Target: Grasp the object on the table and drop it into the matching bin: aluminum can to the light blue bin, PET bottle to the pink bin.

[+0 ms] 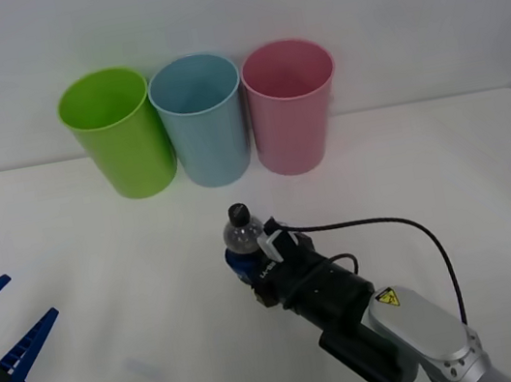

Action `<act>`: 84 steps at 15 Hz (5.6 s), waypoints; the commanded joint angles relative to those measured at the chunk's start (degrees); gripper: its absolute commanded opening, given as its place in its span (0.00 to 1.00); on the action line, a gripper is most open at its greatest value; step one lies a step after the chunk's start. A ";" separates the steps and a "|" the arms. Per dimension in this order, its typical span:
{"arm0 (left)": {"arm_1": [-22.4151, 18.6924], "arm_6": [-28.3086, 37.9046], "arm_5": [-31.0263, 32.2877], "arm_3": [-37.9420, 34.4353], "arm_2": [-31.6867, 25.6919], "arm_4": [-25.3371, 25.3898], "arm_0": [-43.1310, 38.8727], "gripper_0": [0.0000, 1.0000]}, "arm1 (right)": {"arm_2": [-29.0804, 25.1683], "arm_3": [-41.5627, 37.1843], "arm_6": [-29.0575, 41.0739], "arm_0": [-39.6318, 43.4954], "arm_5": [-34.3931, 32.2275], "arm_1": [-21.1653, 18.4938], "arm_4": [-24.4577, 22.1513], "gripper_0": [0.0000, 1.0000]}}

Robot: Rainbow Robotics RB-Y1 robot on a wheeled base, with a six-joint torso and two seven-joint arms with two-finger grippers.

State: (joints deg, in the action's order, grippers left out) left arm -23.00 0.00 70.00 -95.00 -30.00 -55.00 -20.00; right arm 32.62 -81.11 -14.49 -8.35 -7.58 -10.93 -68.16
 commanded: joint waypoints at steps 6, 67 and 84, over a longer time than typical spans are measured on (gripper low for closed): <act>0.00 0.00 0.00 0.00 0.00 0.00 0.00 1.00 | -0.72 -11.53 2.28 2.37 -0.15 -9.20 3.83 0.00; 0.00 0.00 0.00 0.00 0.00 0.00 0.00 1.00 | -21.81 14.66 34.53 -36.03 -8.50 -9.46 -8.39 0.00; 0.00 0.00 0.00 0.00 0.00 0.00 0.00 1.00 | -22.07 12.99 33.92 -34.72 -9.91 -11.13 -7.16 1.00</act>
State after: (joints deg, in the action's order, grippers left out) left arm -23.00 0.00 70.00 -95.00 -30.00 -55.00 -20.00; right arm 10.55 -67.23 19.43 -43.64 -17.30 -21.69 -75.50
